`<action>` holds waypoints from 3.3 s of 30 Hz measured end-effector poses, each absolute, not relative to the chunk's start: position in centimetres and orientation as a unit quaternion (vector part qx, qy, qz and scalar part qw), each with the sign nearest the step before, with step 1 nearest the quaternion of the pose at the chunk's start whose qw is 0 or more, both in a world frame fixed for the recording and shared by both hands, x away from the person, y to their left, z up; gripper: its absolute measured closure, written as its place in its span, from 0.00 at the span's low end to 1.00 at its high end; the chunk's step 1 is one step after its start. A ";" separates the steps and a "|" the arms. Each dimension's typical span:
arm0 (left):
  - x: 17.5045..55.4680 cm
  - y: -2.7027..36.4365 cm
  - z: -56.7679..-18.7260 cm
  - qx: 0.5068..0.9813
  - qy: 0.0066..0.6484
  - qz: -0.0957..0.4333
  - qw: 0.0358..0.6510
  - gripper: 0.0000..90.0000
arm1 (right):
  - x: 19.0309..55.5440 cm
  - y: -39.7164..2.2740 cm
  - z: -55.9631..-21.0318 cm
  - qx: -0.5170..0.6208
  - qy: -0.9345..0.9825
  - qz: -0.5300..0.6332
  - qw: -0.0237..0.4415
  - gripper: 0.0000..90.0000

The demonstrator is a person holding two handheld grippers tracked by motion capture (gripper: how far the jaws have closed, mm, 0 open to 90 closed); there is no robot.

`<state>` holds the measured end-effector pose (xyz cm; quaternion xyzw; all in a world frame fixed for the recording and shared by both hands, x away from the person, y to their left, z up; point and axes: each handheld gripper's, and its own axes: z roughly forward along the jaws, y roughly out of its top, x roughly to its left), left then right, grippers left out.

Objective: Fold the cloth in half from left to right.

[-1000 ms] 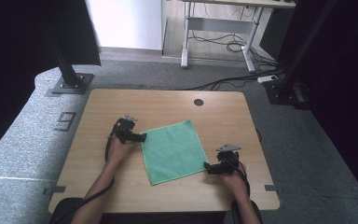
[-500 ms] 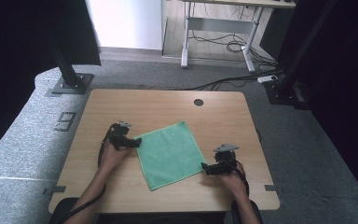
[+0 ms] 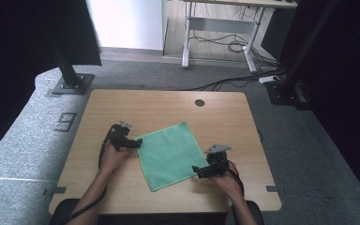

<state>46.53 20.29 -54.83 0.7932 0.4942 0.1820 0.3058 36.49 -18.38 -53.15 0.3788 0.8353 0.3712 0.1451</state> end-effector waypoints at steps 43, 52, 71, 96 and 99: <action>46.5 20.3 -54.8 0.793 0.494 0.182 0.306 0.01 | 30.8 -1.7 -53.3 0.152 0.921 0.358 0.031 0.51; 46.8 20.5 -54.8 0.795 0.487 0.183 0.312 0.03 | 30.9 -1.8 -53.5 0.158 0.924 0.344 0.053 0.74; 45.5 19.6 -54.0 0.824 0.427 0.152 0.341 0.91 | 31.6 -1.4 -53.5 0.179 0.920 0.347 0.041 0.95; 45.8 17.0 -50.6 0.834 0.394 0.193 0.336 0.94 | 31.8 -3.7 -50.1 0.192 0.894 0.400 0.059 0.96; 46.2 16.0 -50.1 0.837 0.387 0.198 0.332 0.93 | 32.0 -4.7 -50.1 0.203 0.891 0.401 0.063 0.96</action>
